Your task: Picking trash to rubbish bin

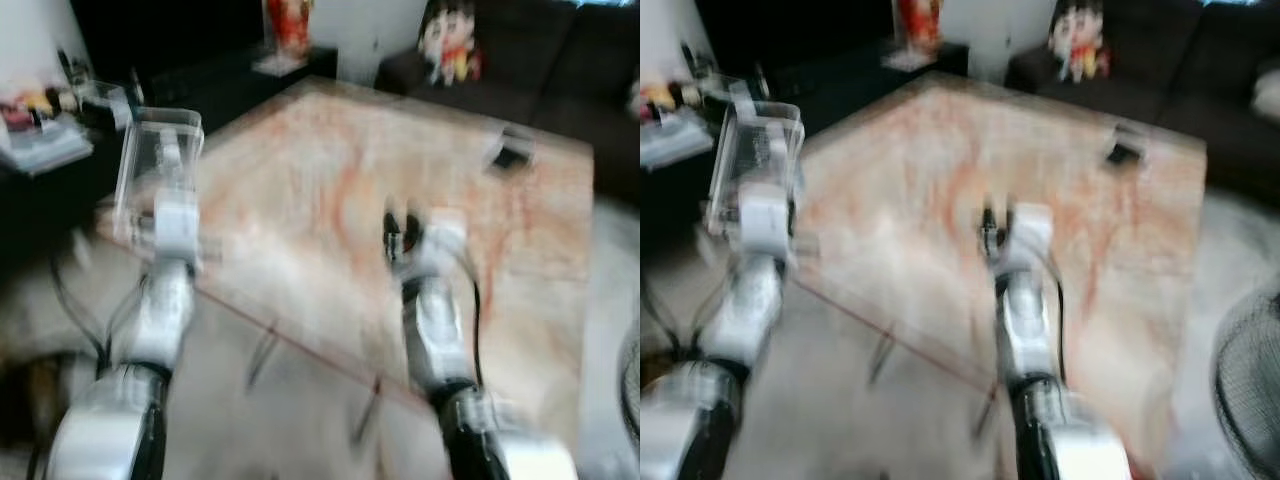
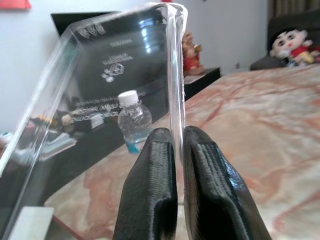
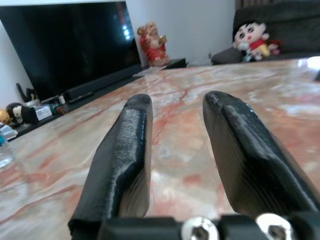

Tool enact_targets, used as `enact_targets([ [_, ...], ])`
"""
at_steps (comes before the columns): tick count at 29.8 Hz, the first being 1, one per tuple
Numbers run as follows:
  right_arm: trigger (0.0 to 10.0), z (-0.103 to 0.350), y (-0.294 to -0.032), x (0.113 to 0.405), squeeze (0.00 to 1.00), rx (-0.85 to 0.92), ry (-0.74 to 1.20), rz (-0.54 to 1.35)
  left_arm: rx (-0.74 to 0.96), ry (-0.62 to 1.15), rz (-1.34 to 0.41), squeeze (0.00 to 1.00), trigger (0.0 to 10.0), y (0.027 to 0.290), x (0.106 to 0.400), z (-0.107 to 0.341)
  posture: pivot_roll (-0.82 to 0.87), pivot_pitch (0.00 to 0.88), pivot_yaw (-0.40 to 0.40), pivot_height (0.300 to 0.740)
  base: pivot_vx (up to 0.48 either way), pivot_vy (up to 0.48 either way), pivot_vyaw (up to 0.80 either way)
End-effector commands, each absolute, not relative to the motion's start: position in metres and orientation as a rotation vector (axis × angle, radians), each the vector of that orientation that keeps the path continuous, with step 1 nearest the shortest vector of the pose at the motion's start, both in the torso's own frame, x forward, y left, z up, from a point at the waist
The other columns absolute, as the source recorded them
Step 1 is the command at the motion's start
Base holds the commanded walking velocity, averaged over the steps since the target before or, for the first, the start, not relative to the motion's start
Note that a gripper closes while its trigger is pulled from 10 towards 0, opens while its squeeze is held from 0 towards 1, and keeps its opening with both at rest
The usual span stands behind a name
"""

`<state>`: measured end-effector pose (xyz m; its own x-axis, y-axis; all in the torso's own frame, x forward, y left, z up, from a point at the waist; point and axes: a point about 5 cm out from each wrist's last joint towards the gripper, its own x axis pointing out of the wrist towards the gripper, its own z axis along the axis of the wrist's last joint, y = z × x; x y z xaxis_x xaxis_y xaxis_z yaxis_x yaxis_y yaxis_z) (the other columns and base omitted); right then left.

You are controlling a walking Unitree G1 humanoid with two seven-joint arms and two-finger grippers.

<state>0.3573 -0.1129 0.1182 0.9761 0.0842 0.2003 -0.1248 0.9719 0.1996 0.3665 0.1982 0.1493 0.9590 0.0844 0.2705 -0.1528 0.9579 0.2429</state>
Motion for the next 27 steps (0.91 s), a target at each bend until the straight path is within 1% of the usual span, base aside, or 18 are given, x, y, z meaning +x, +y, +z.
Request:
enact_targets([
  [1, 10.0, 0.1201, -0.1135, 0.3584, 0.00, 0.213, -0.196, 0.102, 0.267, -0.273, 0.105, 0.00, 10.0, 0.1941, 0.3678, 0.1523, 0.04, 0.000, -0.039, 0.740, -0.289, 0.000, 0.00],
  [22, 10.0, 0.1144, -0.1146, 0.3567, 0.00, 0.205, -0.171, 0.104, 0.259, -0.254, 0.106, 0.00, 10.0, 0.1984, 0.3669, 0.1490, 0.05, 0.000, -0.043, 0.740, -0.284, 0.000, 0.00],
  [27, 10.0, 0.1107, -0.1160, 0.3556, 0.00, 0.204, -0.156, 0.099, 0.266, -0.233, 0.111, 0.00, 10.0, 0.2001, 0.3674, 0.1472, 0.05, 0.000, -0.042, 0.740, 0.000, 0.000, 0.00],
])
